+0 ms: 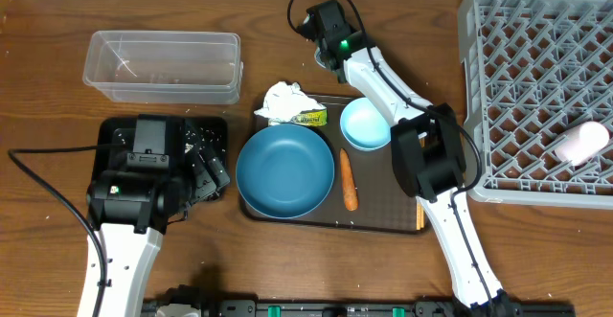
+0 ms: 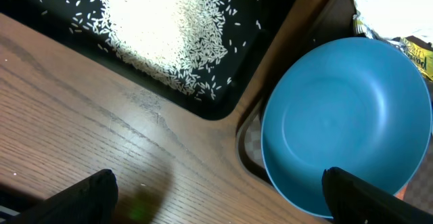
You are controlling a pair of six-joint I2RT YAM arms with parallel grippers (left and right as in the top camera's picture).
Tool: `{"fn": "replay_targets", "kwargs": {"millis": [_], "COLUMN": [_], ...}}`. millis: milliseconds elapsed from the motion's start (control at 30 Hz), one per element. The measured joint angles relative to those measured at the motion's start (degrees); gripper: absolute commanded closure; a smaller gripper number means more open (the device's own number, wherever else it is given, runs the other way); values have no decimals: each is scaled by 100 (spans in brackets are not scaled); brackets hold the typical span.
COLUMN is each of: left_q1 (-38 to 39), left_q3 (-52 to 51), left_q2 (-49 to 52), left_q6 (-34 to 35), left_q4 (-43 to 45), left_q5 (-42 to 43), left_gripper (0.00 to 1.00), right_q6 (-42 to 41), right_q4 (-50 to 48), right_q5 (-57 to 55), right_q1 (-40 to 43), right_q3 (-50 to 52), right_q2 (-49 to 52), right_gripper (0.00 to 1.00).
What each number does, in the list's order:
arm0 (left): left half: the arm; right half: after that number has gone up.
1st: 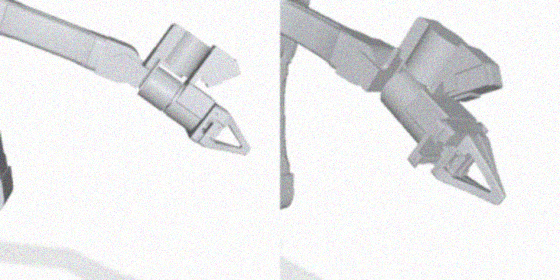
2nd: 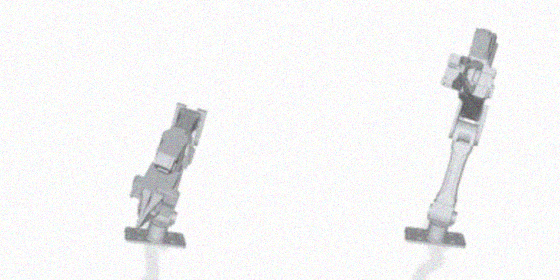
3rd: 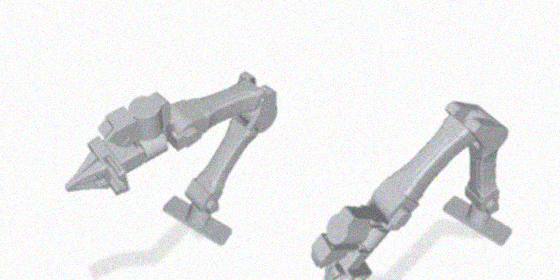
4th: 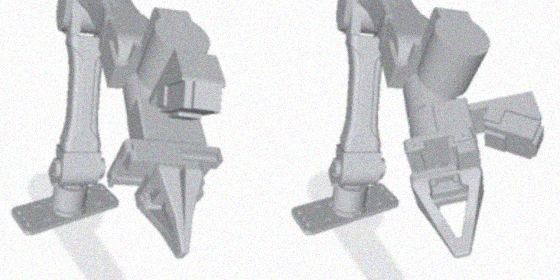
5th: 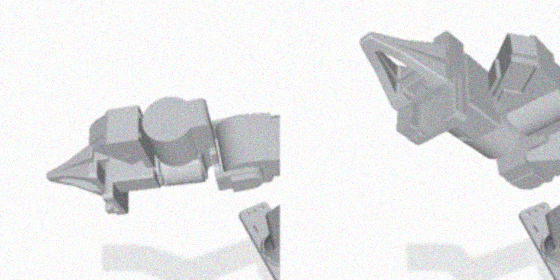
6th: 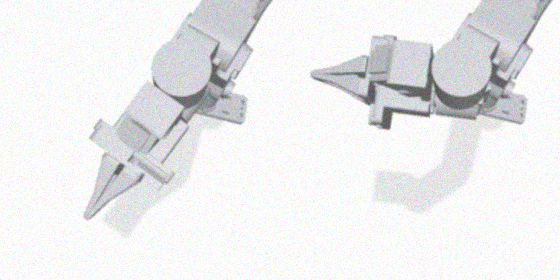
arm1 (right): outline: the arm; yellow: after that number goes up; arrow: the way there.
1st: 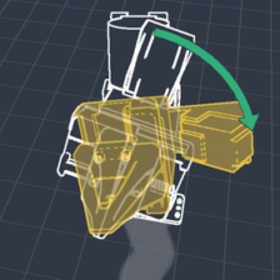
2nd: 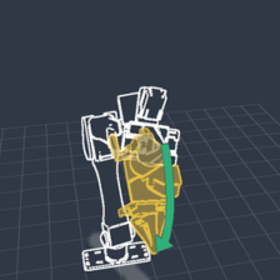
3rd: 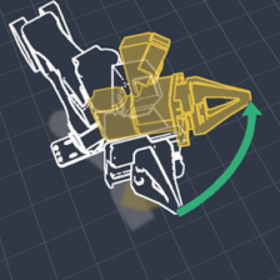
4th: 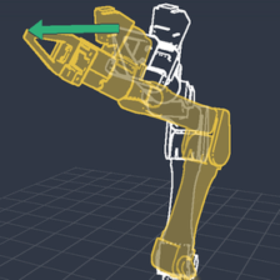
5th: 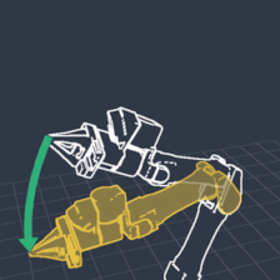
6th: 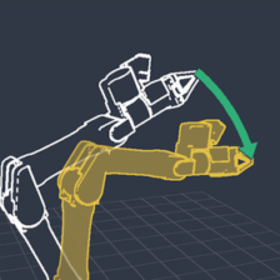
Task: Sort waste into correct bins and load items into the dishwasher rack
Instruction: 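Carry the light-blue cup right toward the grey dish rack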
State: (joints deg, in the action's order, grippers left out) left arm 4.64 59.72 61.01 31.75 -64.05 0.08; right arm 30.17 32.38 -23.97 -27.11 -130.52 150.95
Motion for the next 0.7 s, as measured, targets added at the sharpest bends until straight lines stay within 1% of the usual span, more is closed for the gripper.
{"fn": "replay_targets", "kwargs": {"millis": [33, 100, 200, 233, 400, 467, 600, 700], "left_q1": [0, 0, 0, 0, 0, 0, 0, 0], "left_q3": [0, 0, 0, 0, 0, 0, 0, 0], "left_q2": [0, 0, 0, 0, 0, 0, 2, 0], "left_q6": [0, 0, 0, 0, 0, 0, 0, 0], "left_q4": [0, 0, 0, 2, 0, -2, 0, -7], "left_q5": [-2, -2, -2, -2, -2, 0, 0, 2], "left_gripper": [1, 1, 1, 1, 1, 1, 1, 1], "right_q6": [28, 33, 55, 50, -17, -192, -822, -1408], "right_q4": [-94, -254, -402, -422, -413, -295, 345, 911], "right_q5": [-50, -162, -354, -433, -866, -962, -809, -374], "right_q1": [0, 0, -2, -9, -68, -98, -157, -136], "right_q3": [-2, -2, -2, -4, -4, -4, 44, 101], "right_q2": [9, 17, 17, 15, 13, -17, -299, -852], "right_gripper": [73, 78, 95, 99, 99, 99, 99, 99]}}
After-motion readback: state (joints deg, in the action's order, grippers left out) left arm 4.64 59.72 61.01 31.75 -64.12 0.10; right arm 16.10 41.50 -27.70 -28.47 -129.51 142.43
